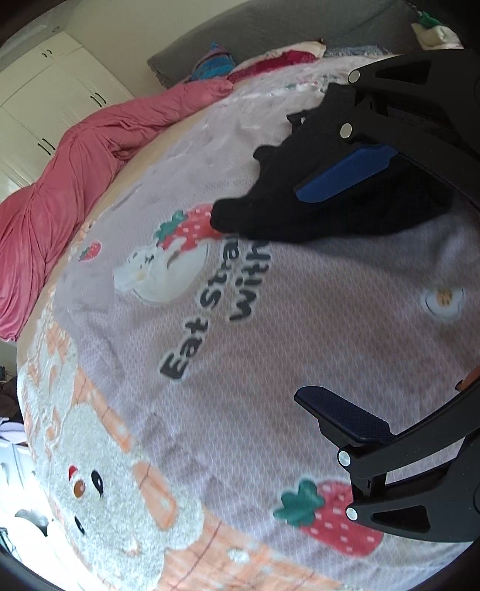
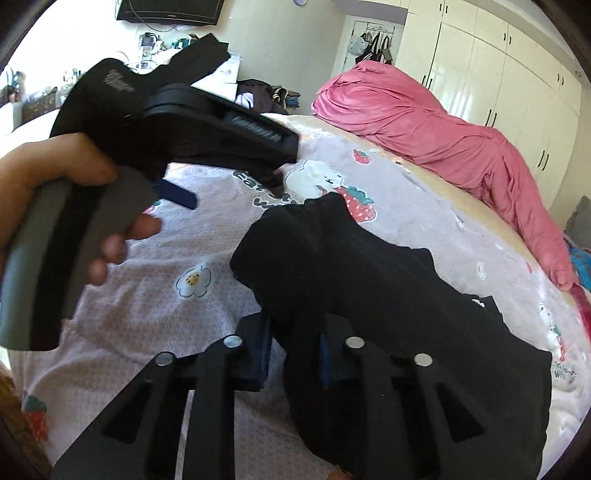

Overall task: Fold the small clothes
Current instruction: 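Close both grippers on the side edge of the folded shirt, then lift the gripped edge with both grippers and fold it over the shirt, then lower the folded edge onto the shirt and open both grippers, then withdraw both open grippers from the folded black shirt bundle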

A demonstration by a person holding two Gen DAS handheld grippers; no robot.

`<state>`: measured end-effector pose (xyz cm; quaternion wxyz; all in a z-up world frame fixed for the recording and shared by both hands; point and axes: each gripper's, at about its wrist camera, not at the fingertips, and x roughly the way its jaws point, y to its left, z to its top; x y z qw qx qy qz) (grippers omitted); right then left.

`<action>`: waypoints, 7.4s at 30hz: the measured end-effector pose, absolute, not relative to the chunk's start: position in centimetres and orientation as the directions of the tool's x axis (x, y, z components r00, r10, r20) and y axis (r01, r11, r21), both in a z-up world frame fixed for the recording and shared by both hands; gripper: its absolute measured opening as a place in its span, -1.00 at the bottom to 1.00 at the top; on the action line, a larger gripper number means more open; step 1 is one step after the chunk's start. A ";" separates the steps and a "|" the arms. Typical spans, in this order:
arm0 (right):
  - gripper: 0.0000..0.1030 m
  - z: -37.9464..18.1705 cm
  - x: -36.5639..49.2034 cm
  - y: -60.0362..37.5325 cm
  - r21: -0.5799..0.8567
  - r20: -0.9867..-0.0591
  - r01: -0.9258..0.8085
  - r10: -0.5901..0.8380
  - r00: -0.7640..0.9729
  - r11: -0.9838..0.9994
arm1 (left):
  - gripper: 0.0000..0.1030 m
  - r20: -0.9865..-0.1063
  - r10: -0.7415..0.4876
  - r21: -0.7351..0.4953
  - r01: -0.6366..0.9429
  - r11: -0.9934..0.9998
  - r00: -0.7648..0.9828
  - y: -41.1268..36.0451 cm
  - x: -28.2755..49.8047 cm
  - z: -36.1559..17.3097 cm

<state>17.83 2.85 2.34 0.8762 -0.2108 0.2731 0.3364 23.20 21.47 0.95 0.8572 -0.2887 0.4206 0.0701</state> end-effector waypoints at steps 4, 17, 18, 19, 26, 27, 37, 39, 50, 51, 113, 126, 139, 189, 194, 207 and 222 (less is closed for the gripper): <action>-0.75 2.4 17.5 1.9 -0.155 -0.604 -0.712 0.504 0.617 0.685 | 0.82 -0.734 -0.200 -0.504 -0.322 0.801 0.649 20.4 24.4 0.8; -0.76 3.6 17.1 -1.4 -0.081 -0.557 -0.701 0.551 0.621 0.708 | 0.55 -0.638 -0.336 -0.643 -0.241 0.727 0.693 17.3 26.4 0.6; -0.76 3.7 17.0 -1.7 -0.077 -0.552 -0.700 0.554 0.623 0.710 | 0.40 -0.635 -0.338 -0.645 -0.237 0.727 0.694 17.0 26.4 0.7; -0.76 3.7 17.0 -2.0 -0.074 -0.548 -0.698 0.556 0.625 0.712 | 0.21 -0.629 -0.349 -0.652 -0.227 0.723 0.695 16.5 26.5 0.7; -0.78 4.3 16.6 -4.7 -0.054 -0.500 -0.671 0.562 0.659 0.739 | -0.56 -0.601 -0.347 -0.632 -0.161 0.758 0.720 13.0 26.7 2.6; -0.78 4.6 16.6 -5.4 -0.046 -0.491 -0.663 0.561 0.666 0.747 | -0.58 -0.591 -0.349 -0.632 -0.148 0.761 0.727 12.4 26.6 3.0; -0.79 5.6 16.5 -13.8 0.096 -0.420 -0.543 0.529 0.737 0.834 | -0.62 -0.539 -0.405 -0.612 -0.012 0.791 0.738 4.5 26.7 6.3; -0.79 6.0 16.4 -14.9 0.114 -0.409 -0.525 0.522 0.749 0.843 | -0.64 -0.544 -0.402 -0.597 -0.003 0.802 0.737 3.2 26.8 6.7; -0.79 5.7 16.3 -20.9 0.250 -0.406 -0.417 0.486 0.774 0.873 | -0.64 -0.600 -0.427 -0.546 0.044 0.837 0.677 -4.0 28.8 6.7; -0.79 5.4 16.3 -21.5 0.270 -0.413 -0.401 0.481 0.773 0.875 | -0.64 -0.608 -0.433 -0.548 0.043 0.835 0.666 -4.8 29.1 6.3; 0.42 1.1 25.6 -31.2 0.706 -0.593 -0.124 0.678 0.434 0.697 | 0.43 -0.733 -0.340 -0.285 0.187 0.940 0.589 -6.5 25.5 0.8; -0.53 2.0 26.4 -29.8 0.610 -0.612 -0.201 0.617 0.496 0.766 | 0.54 -0.732 -0.336 -0.283 0.184 0.941 0.593 -6.9 25.7 0.5; -0.65 1.8 26.6 -31.1 0.581 -0.620 -0.188 0.580 0.527 0.792 | 0.59 -0.757 -0.379 -0.332 0.187 0.925 0.532 -7.2 25.3 -0.6; 0.91 4.6 4.6 -29.6 0.182 -0.452 -0.197 0.260 0.853 0.963 | 0.82 -0.645 -0.278 -0.199 0.195 0.961 0.712 -3.9 10.8 3.2; 0.91 3.4 2.5 -29.2 0.164 -0.440 -0.187 0.242 0.865 0.969 | 0.82 -0.627 -0.284 -0.209 0.195 0.958 0.726 -3.9 7.9 2.2; 0.91 0.6 1.0 -27.5 0.059 -0.512 -0.182 0.186 0.838 0.982 | 0.82 -0.659 -0.246 -0.192 0.156 0.969 0.711 -3.6 5.9 0.1; 0.91 0.4 1.4 -28.0 0.067 -0.529 -0.163 0.174 0.830 0.984 | 0.82 -0.692 -0.198 -0.169 0.111 0.979 0.694 -3.3 6.2 -0.1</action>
